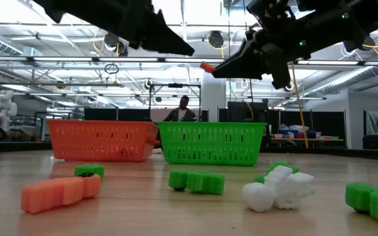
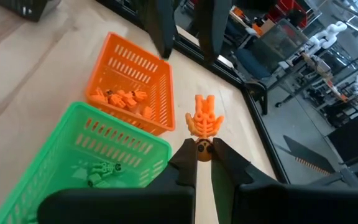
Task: Sort Halloween decoration
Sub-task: Put the orange skeleton toy into the orange bin
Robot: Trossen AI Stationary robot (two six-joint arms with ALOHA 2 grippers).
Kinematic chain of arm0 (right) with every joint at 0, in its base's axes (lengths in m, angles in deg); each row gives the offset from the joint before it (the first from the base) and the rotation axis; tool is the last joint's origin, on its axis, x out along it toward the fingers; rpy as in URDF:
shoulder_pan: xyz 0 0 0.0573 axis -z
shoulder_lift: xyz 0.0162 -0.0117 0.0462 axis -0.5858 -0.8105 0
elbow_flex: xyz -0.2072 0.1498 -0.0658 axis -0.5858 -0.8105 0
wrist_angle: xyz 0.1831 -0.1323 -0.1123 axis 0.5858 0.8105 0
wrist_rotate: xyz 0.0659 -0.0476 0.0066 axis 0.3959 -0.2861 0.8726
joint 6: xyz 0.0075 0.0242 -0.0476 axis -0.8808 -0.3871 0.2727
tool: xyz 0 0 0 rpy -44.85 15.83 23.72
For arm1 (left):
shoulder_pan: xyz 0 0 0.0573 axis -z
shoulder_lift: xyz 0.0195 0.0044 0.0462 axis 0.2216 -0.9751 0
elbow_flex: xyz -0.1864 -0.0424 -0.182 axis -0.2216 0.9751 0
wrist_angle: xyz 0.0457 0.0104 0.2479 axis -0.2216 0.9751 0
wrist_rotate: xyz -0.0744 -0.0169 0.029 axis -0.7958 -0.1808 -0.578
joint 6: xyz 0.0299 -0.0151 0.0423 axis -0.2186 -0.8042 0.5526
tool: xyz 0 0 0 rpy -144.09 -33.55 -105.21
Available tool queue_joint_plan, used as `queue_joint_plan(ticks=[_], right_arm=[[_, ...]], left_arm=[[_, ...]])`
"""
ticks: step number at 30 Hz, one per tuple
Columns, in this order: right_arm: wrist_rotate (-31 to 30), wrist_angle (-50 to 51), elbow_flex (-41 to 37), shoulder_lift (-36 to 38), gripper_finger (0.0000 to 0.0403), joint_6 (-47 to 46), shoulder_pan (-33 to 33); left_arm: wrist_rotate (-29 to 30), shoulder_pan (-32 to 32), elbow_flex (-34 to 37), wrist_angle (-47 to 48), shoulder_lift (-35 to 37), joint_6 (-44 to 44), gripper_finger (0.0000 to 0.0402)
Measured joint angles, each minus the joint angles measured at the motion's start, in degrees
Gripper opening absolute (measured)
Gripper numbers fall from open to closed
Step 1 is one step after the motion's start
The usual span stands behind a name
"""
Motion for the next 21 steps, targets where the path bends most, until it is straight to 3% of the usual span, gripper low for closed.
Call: queue_joint_plan(ticks=[12, 21], right_arm=[[0.1, 0.0, 0.0, 0.0, 0.0004, 0.0, 0.0], [2.8, -1.4, 0.0, 0.0, 0.0004, 0.0, 0.0]], left_arm=[[-4.1, -3.2, 0.1, -6.4, -3.2, -0.9, 0.0205], [-10.4, -5.6, 0.1, -5.9, -3.5, 1.0, 0.0212]])
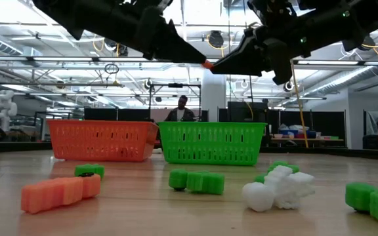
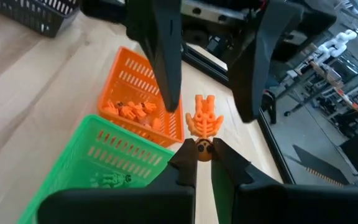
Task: Sort Halloween decoration
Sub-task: Put the orange skeleton toy into the orange bin
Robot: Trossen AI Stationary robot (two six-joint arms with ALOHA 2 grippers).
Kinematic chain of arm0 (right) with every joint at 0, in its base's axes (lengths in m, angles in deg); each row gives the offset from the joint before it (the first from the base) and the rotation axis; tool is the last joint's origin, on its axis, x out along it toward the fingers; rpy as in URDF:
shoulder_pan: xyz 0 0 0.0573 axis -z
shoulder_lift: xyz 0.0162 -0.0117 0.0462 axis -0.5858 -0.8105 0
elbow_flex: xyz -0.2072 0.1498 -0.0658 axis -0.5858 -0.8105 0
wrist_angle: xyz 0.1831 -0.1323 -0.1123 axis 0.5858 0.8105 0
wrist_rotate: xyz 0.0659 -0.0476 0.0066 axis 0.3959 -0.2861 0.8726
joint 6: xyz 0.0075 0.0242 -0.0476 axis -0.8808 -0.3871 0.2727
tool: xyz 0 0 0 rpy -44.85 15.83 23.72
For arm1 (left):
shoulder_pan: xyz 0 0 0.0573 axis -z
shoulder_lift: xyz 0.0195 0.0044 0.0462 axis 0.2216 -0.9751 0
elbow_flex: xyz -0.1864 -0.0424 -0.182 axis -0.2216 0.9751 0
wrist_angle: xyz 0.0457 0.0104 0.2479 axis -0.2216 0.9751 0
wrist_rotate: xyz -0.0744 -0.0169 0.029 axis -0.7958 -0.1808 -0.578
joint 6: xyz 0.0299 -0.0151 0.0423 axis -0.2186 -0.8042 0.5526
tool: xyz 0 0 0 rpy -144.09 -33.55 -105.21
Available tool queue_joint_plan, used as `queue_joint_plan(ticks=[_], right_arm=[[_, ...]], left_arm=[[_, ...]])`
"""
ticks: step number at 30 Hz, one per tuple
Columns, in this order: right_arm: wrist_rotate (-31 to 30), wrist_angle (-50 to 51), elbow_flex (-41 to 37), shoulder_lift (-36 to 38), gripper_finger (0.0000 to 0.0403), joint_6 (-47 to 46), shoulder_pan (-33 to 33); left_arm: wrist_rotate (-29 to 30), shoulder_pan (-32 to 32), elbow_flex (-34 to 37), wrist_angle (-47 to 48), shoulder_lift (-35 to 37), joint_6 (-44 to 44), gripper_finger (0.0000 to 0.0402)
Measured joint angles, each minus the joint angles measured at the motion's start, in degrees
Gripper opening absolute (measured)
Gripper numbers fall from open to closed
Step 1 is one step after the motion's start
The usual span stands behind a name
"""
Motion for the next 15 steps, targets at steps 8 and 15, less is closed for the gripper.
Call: queue_joint_plan(ticks=[8, 15], right_arm=[[0.0, -0.3, 0.0, 0.0, 0.0004, -1.7, 0.0], [0.1, -1.1, 0.0, 0.0, 0.0004, -1.6, 0.0]], left_arm=[[-0.1, 0.1, 0.0, 0.4, 0.0, 1.5, 0.019], [-1.1, 0.1, 0.0, 0.6, 0.0, 1.5, 0.012]])
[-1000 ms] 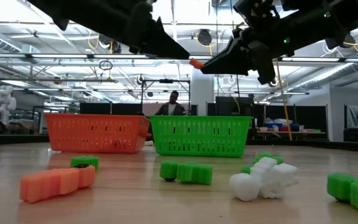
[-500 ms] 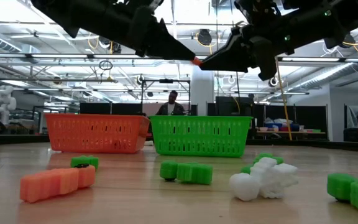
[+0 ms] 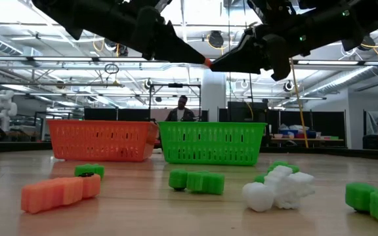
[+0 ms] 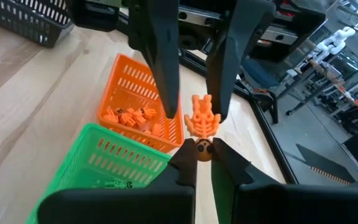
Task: Sort Halloween decoration
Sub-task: Put the orange skeleton toy into the orange bin
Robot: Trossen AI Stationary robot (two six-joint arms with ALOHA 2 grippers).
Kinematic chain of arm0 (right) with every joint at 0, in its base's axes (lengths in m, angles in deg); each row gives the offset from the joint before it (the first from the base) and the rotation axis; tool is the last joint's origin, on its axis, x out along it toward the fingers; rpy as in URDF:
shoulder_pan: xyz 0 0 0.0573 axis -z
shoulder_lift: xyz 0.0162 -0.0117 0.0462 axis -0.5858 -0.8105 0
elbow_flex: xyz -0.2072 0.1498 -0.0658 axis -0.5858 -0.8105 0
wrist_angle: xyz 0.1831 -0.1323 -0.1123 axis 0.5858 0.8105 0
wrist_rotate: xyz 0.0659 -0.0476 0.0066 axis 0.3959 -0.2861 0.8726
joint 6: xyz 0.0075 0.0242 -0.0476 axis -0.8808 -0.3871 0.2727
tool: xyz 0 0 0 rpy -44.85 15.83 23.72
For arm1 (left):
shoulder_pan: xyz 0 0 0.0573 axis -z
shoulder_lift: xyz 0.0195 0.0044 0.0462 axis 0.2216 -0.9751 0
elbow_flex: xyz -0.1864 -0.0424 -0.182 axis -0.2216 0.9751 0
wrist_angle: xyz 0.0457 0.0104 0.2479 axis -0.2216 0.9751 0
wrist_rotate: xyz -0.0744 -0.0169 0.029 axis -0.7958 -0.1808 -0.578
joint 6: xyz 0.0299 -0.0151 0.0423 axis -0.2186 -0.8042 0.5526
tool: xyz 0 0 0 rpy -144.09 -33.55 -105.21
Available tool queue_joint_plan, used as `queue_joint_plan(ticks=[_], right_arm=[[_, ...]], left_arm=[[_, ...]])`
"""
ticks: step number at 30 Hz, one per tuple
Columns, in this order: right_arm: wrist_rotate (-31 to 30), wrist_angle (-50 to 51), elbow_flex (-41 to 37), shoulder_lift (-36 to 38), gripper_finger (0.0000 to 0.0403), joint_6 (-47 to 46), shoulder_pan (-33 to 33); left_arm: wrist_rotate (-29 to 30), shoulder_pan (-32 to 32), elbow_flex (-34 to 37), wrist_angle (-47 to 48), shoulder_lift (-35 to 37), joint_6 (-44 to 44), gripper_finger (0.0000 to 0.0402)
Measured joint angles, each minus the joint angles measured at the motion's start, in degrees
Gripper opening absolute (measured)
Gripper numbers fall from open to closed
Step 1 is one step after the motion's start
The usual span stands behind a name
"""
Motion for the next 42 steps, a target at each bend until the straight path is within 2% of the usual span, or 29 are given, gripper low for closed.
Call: queue_joint_plan(ticks=[7, 15, 25, 30, 33, 36, 42], right_arm=[[0.1, -0.4, 0.0, 0.0, 0.0004, 0.1, 0.0], [-0.1, 0.1, 0.0, 0.0, 0.001, 0.1, 0.0], [-0.2, 1.6, 0.0, 0.0, 0.0097, -4.5, 0.1], [-0.2, 5.5, 0.0, 0.0, 0.0122, -7.7, 0.4], [-0.2, 7.9, 0.0, 0.0, 0.0127, -9.5, 0.4], [-0.2, 9.2, 0.0, 0.0, 0.0127, -10.5, 0.4], [-0.2, 9.3, 0.0, 0.0, 0.0128, -10.5, 0.4]], left_arm=[[0.0, 0.0, 0.0, 0.0, 0.0, 0.0, 0.0057], [0.0, 0.0, 0.0, 0.2, 0.0, 0.0, 0.0008], [-0.1, 0.1, 0.0, 1.0, 0.0, 0.0, 0.0005], [-0.1, 1.4, 0.0, 3.1, 1.9, -0.4, 0.0005], [-0.1, 2.9, 0.0, 7.5, 5.2, -1.7, 0.0005], [0.0, 4.4, 0.0, 16.4, 10.1, -5.4, 0.0005], [0.1, 7.9, -0.1, 36.4, 18.9, -19.4, 0.0004]])
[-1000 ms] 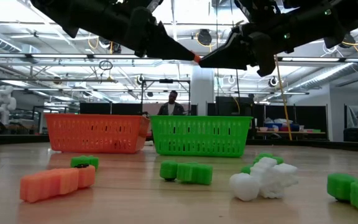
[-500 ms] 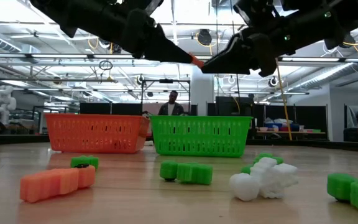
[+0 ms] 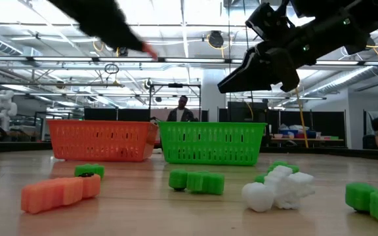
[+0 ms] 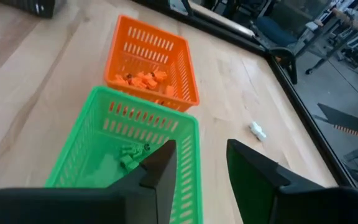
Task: Sort Halloween decoration
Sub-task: Put the orange skeleton toy into the orange bin
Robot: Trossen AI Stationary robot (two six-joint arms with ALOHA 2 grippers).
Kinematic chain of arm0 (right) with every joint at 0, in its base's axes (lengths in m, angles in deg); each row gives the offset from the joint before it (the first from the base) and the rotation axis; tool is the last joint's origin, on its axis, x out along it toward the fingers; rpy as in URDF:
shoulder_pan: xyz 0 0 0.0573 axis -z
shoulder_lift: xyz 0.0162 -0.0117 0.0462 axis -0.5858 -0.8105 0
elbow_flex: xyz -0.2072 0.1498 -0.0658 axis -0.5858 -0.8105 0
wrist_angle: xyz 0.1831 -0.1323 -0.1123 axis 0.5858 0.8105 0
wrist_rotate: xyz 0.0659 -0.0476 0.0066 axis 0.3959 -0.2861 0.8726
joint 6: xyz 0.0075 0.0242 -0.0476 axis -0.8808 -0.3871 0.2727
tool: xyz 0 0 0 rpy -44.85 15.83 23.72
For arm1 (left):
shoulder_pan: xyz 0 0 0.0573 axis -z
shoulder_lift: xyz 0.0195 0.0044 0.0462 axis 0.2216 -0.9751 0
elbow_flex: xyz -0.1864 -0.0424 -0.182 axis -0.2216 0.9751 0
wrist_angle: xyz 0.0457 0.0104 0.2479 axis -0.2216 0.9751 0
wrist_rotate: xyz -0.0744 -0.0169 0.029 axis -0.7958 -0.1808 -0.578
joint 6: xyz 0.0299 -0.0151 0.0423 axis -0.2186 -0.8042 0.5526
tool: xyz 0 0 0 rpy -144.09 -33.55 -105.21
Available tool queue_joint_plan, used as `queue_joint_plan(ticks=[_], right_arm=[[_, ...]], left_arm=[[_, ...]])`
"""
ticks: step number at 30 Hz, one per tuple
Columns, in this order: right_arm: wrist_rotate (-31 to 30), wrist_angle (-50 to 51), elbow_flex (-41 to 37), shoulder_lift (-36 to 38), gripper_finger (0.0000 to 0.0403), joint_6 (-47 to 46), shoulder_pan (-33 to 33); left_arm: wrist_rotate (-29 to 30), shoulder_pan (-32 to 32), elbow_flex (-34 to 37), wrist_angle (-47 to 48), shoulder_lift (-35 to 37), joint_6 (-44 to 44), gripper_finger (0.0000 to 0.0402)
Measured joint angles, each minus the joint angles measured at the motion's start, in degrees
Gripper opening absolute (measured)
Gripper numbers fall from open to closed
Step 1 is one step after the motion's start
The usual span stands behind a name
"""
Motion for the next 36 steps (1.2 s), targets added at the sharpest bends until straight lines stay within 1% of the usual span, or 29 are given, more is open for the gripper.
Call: queue_joint_plan(ticks=[2, 6, 12, 17, 25, 28, 36], right_arm=[[0.0, -0.7, 0.0, 0.0, 0.0128, 0.1, 0.0], [0.1, -1.1, 0.0, 0.0, 0.0128, 0.0, 0.0], [0.1, -1.1, 0.0, 0.0, 0.0128, -0.7, 0.0], [0.1, -1.1, 0.0, 0.0, 0.0128, -1.3, 0.0], [0.1, -1.4, 0.0, 0.0, 0.0128, -2.8, 0.0], [0.1, -1.6, 0.0, 0.0, 0.0128, -2.8, 0.0], [0.1, -1.5, 0.0, 0.0, 0.0128, -2.8, 0.0]], left_arm=[[0.0, 1.5, 0.0, 6.0, 2.1, -4.5, 0.0004], [0.1, 3.9, 0.0, 14.7, 4.1, -11.0, 0.0004], [0.7, 4.2, 0.1, 22.7, 3.8, -15.5, 0.0004], [1.8, 2.3, 0.1, 24.1, 2.2, -15.3, 0.0004], [-3.7, -2.5, 0.1, 24.3, -3.6, -11.3, 0.0004], [-4.2, -3.8, 0.1, 24.3, -5.5, -10.9, 0.0006], [-4.9, -6.1, 0.1, 24.2, -9.5, -10.7, 0.0029]])
